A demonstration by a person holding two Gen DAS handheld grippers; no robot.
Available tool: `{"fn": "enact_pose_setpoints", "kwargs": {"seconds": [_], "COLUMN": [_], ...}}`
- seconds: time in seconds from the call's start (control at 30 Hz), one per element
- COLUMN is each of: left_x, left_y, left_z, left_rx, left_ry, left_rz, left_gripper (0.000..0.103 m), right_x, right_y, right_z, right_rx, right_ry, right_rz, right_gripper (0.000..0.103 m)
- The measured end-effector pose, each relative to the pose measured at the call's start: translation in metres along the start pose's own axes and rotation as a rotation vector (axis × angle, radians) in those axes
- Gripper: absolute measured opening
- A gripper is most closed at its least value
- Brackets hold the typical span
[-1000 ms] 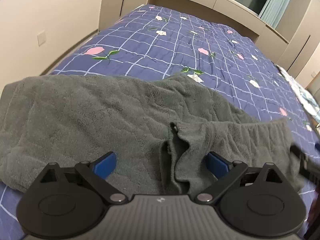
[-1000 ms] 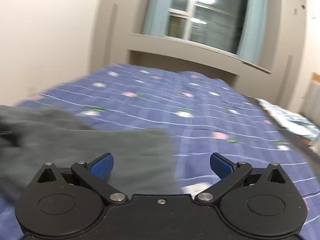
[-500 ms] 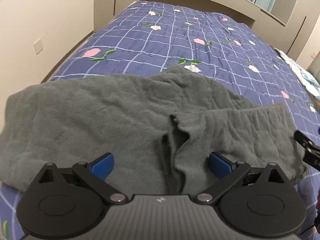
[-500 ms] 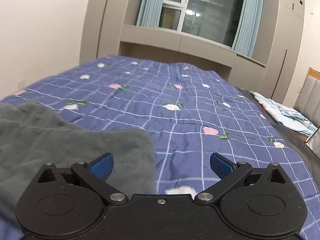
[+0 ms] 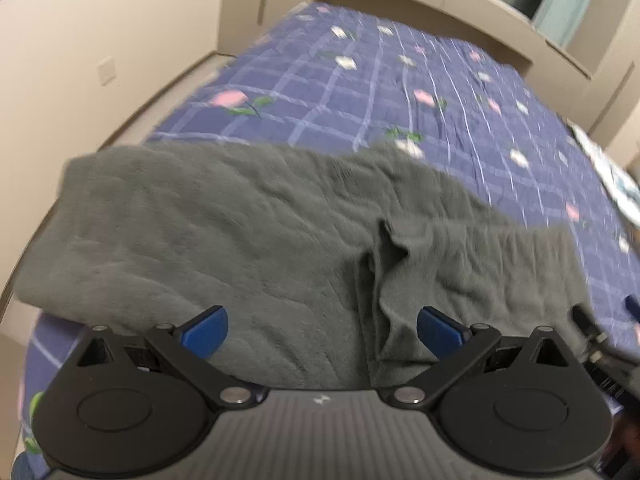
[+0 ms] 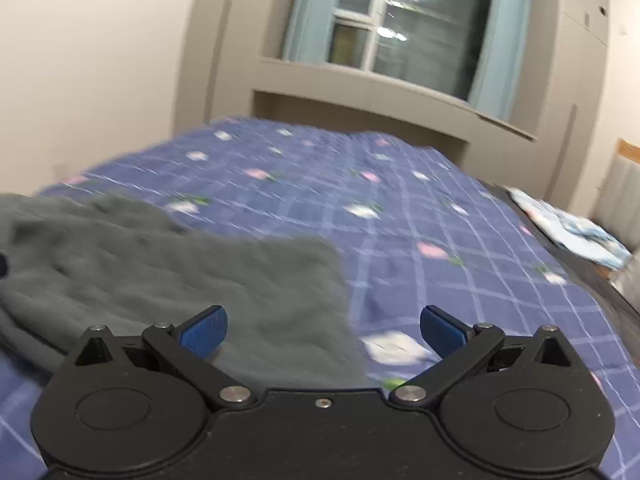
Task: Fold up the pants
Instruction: 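Move the left gripper to the pants end and close on it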
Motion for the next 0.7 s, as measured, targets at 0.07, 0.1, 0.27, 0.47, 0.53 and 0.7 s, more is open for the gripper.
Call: {"fn": "enact_pose_setpoints", "kwargs": {"seconds": [0.07,0.1,0.27,0.47,0.53,0.7], "left_x": [-0.01,-0.016,-0.05,-0.087,-0.095,-0.111], "left_y": [0.004,0.004,0.003,-0.009,-0.019,-0.043], "left_z": [0.017,0.025,0.058,0.082,0.088,0.084], "left_rx": [0.045,0.064,0.11,0.131,0.148,0.165], "left_ry": [0.022,0.033,0.124,0.142,0.132,0.126], "left_rz": [0.029,0.039,0.064,0.169,0.206,0.284], "left_gripper": [0.102,0.102,0.103,0.103,0.103,0.102], "right_x": [-0.019,-0.029,-0.093,-0.145,-0.154,-0.15], "right_y": [0.008,0.012,0.027,0.039,0.038,0.034], "right_z": [0.001,0.0,-0.008,-0.029,-0.043,-0.039], "right_rx": [0.013,0.023,0.065,0.046,0.003,-0.01], "right_ry": [0.066,0.1,0.221,0.215,0.191,0.186], "right_rz": [0.007,0.01,0.063,0.13,0.161,0.117], "right_gripper": [0.102,0.102,0.102,0.102,0.102,0.102]}}
Point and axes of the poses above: each gripper's, at about its wrist camera, not at the fingertips, and z roughly against the way its jaws point, x to its right, y to its top, the point moved 1 cm from there along -z, roughly the way its jaws point, and after that the axes turned 1 degree about -z, right-handed, at the moved point
